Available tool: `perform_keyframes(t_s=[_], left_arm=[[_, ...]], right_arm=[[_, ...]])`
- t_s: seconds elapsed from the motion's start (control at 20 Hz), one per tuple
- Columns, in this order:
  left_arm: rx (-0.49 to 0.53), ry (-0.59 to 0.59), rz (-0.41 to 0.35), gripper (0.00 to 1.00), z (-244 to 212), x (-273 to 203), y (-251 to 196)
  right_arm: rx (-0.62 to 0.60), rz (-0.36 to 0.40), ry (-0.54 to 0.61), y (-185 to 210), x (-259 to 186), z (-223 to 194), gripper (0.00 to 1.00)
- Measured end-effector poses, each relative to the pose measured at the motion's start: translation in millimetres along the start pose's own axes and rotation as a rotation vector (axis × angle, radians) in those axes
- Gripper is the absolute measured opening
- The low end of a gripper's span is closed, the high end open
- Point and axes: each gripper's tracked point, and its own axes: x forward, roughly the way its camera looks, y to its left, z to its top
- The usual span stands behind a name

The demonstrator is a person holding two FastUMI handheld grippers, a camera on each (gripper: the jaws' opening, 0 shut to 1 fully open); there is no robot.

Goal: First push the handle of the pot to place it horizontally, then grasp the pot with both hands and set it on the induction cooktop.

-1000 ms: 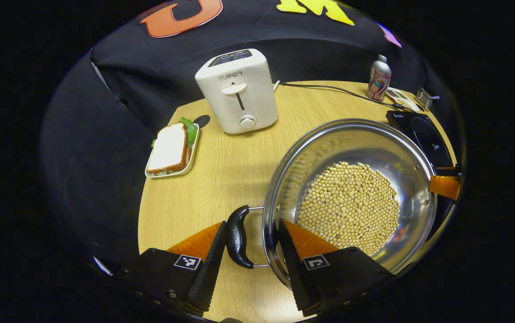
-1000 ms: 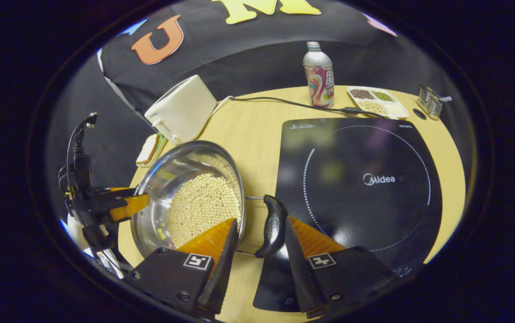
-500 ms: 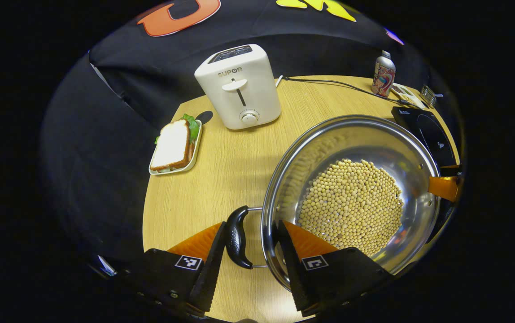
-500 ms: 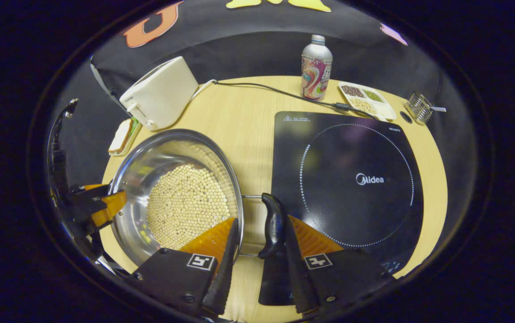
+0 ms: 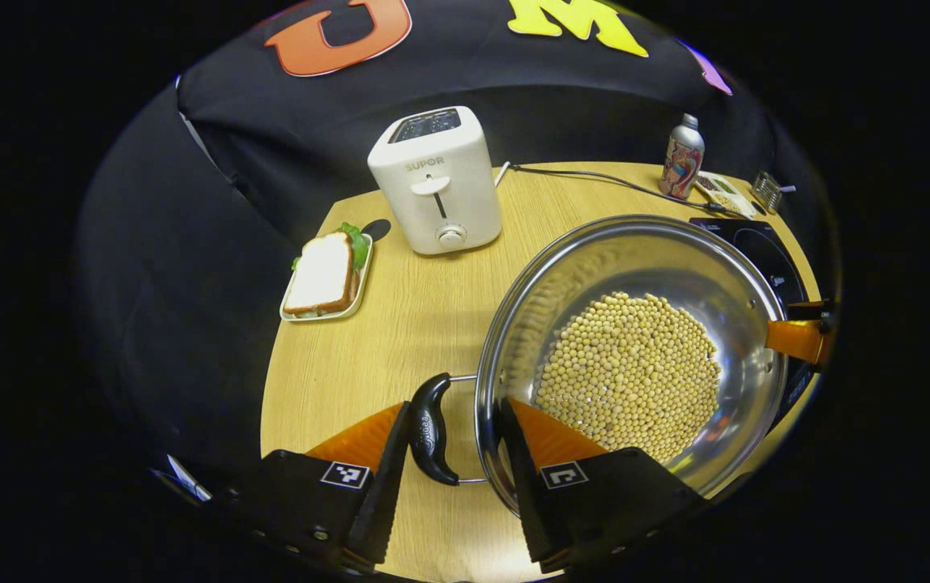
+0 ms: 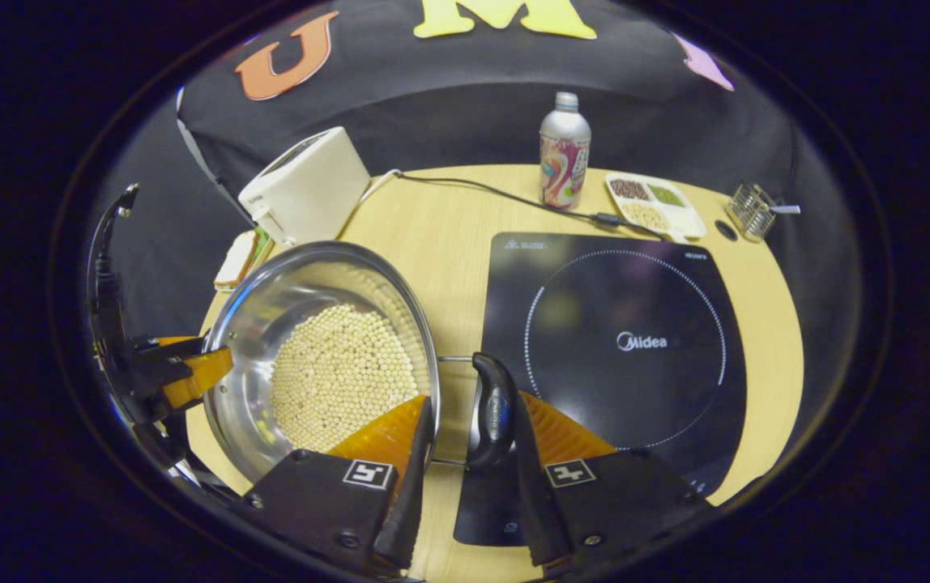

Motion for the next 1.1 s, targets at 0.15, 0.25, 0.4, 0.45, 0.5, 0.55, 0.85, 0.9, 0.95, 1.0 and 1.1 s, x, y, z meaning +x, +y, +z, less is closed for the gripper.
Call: perform_keyframes(t_s=[0.15, 0.25, 0.4, 0.45, 0.5, 0.55, 0.85, 0.9, 0.95, 1.0, 1.1], left_arm=[[-0.001, -0.029, -0.002, 0.62, 7.0, -14.2, -3.5], [0.009, -0.044, -0.006, 0.62, 12.7, -21.9, -7.4], [0.013, -0.053, -0.023, 0.62, 19.4, -34.7, -20.2], [0.015, -0.054, -0.030, 0.62, 19.9, -38.0, -25.8], [0.022, -0.062, -0.036, 0.61, 24.1, -42.7, -37.9], [0.027, -0.065, -0.042, 0.72, 25.2, -45.6, -43.4], [0.049, -0.080, -0.077, 0.62, 29.8, -67.0, -93.8], [0.051, -0.083, -0.082, 0.62, 30.2, -70.7, -102.1], [0.054, -0.087, -0.088, 0.72, 31.5, -74.8, -110.8], [0.061, -0.091, -0.095, 0.72, 33.8, -76.9, -119.8], [0.067, -0.097, -0.108, 0.62, 36.9, -79.5, -137.5]], right_arm=[[-0.002, -0.001, -0.030, -5.2, -15.3, 5.5, 0.52], [0.002, -0.004, -0.043, -11.0, -25.9, 6.2, 0.52], [0.015, -0.022, -0.070, -26.0, -45.3, 6.8, 0.54], [0.018, -0.031, -0.077, -31.6, -51.4, 6.8, 0.52], [0.018, -0.038, -0.078, -37.4, -57.5, 5.9, 0.52], [0.028, -0.043, -0.087, -43.7, -63.3, 6.1, 0.51], [0.062, -0.086, -0.117, -89.7, -95.3, -2.9, 0.52], [0.070, -0.089, -0.120, -97.8, -98.9, -5.4, 0.52], [0.080, -0.095, -0.124, -106.1, -104.9, -8.6, 0.52], [0.087, -0.102, -0.128, -114.5, -109.2, -10.6, 0.51], [0.095, -0.115, -0.135, -131.4, -116.4, -13.5, 0.52]])
